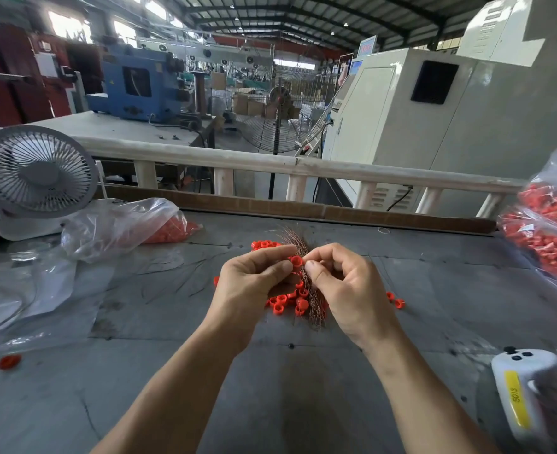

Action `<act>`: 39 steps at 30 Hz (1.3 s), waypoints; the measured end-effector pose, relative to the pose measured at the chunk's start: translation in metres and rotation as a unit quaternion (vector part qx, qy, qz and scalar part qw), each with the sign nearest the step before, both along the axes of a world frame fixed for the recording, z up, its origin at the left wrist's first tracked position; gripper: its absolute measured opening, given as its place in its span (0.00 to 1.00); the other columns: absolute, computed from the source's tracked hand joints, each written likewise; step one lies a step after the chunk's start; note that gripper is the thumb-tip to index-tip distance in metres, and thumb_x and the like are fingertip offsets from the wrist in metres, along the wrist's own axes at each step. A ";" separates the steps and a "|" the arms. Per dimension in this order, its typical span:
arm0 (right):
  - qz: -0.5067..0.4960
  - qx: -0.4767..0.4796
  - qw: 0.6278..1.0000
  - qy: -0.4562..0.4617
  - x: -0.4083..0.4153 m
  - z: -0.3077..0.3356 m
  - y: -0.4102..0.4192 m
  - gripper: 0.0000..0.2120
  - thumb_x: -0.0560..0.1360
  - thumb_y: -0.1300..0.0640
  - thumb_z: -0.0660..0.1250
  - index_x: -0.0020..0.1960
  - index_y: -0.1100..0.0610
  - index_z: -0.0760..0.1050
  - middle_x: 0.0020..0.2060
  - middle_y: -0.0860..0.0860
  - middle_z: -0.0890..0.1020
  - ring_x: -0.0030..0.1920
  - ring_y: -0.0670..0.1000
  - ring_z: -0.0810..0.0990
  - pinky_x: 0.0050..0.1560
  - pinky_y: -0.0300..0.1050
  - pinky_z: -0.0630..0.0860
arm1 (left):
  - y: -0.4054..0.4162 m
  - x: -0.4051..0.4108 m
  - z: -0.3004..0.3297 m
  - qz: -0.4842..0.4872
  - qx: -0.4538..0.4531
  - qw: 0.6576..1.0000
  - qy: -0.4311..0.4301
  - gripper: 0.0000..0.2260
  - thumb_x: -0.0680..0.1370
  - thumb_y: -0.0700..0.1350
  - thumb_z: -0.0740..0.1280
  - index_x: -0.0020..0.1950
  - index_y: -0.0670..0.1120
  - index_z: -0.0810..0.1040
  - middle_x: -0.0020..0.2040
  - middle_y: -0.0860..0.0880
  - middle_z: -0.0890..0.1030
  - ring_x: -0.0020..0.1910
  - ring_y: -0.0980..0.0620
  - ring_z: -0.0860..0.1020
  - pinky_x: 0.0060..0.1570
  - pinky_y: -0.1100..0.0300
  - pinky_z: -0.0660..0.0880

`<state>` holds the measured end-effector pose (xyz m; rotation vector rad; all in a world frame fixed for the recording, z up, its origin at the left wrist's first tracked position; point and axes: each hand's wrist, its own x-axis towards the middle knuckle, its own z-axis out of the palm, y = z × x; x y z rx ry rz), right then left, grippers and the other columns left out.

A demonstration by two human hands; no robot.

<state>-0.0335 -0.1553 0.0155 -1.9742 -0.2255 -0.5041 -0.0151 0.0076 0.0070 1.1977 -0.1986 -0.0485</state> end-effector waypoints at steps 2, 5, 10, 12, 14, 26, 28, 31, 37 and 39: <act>0.008 0.010 1.000 0.013 0.000 0.000 -0.001 0.05 0.78 0.53 0.68 0.45 0.47 0.82 0.32 0.47 0.81 0.33 0.46 0.77 0.35 0.40 0.74 | 0.002 0.001 -0.001 -0.011 0.011 1.000 0.007 0.11 0.79 0.33 0.69 0.53 0.46 0.88 0.44 0.42 0.87 0.40 0.49 0.83 0.45 0.60 0.82; 0.021 0.037 0.998 0.043 0.001 -0.002 -0.001 0.07 0.76 0.51 0.64 0.46 0.46 0.82 0.30 0.45 0.79 0.30 0.42 0.73 0.34 0.39 0.70 | 0.003 0.002 -0.001 -0.022 0.014 1.000 0.012 0.10 0.79 0.33 0.69 0.53 0.44 0.88 0.43 0.42 0.85 0.40 0.49 0.83 0.44 0.60 0.81; 0.035 0.085 0.993 0.069 0.002 -0.004 -0.002 0.08 0.79 0.57 0.66 0.50 0.46 0.82 0.38 0.49 0.86 0.38 0.45 0.82 0.41 0.41 0.76 | 0.003 0.002 -0.001 -0.031 -0.002 0.999 0.011 0.09 0.79 0.35 0.70 0.51 0.45 0.88 0.43 0.41 0.85 0.41 0.49 0.83 0.45 0.59 0.82; 0.039 0.113 0.989 0.084 0.003 -0.004 -0.002 0.09 0.81 0.61 0.67 0.51 0.49 0.82 0.41 0.52 0.87 0.43 0.52 0.86 0.46 0.48 0.80 | 0.003 0.003 -0.001 -0.034 -0.019 0.999 0.014 0.08 0.79 0.34 0.69 0.52 0.43 0.87 0.45 0.39 0.85 0.42 0.47 0.84 0.46 0.57 0.82; 0.042 0.135 0.986 0.093 0.003 -0.004 -0.001 0.09 0.81 0.63 0.66 0.53 0.51 0.81 0.43 0.54 0.88 0.46 0.59 0.87 0.50 0.54 0.83 | 0.003 0.003 -0.001 -0.039 -0.034 0.999 0.016 0.07 0.79 0.34 0.69 0.55 0.39 0.85 0.47 0.37 0.85 0.44 0.46 0.85 0.46 0.56 0.82; 0.092 0.162 0.974 0.129 0.006 -0.005 -0.007 0.07 0.81 0.64 0.69 0.57 0.57 0.80 0.44 0.59 0.88 0.44 0.57 0.87 0.46 0.48 0.84 | 0.005 0.002 0.000 -0.061 -0.067 0.996 0.017 0.11 0.80 0.35 0.67 0.61 0.34 0.79 0.53 0.35 0.85 0.48 0.42 0.86 0.50 0.54 0.84; 0.083 0.152 0.977 0.124 0.010 -0.008 -0.010 0.06 0.80 0.63 0.70 0.56 0.56 0.81 0.45 0.56 0.88 0.46 0.54 0.88 0.48 0.44 0.82 | 0.005 0.003 0.000 -0.057 -0.068 0.996 0.018 0.10 0.80 0.35 0.67 0.61 0.34 0.79 0.53 0.35 0.85 0.48 0.42 0.86 0.49 0.55 0.84; -0.040 0.157 0.984 0.080 0.017 -0.010 -0.023 0.03 0.79 0.60 0.72 0.48 0.53 0.82 0.41 0.52 0.88 0.41 0.50 0.86 0.43 0.45 0.81 | 0.004 0.004 -0.001 -0.043 -0.076 0.996 0.022 0.09 0.80 0.34 0.67 0.59 0.34 0.80 0.51 0.35 0.85 0.47 0.44 0.85 0.46 0.57 0.83; -0.280 -0.064 0.951 0.118 0.025 -0.023 -0.059 0.11 0.78 0.49 0.71 0.38 0.49 0.80 0.33 0.45 0.84 0.39 0.51 0.83 0.39 0.45 0.74 | 0.005 0.006 -0.004 -0.028 -0.070 0.997 0.020 0.07 0.79 0.34 0.68 0.57 0.36 0.81 0.51 0.36 0.85 0.46 0.45 0.85 0.47 0.57 0.83; -0.275 -0.137 0.938 0.161 0.025 -0.027 -0.056 0.09 0.76 0.49 0.73 0.37 0.48 0.80 0.35 0.44 0.83 0.40 0.52 0.81 0.38 0.44 0.71 | 0.006 0.007 -0.005 -0.029 -0.069 0.997 0.018 0.08 0.79 0.35 0.69 0.57 0.36 0.81 0.51 0.36 0.85 0.46 0.45 0.85 0.46 0.57 0.82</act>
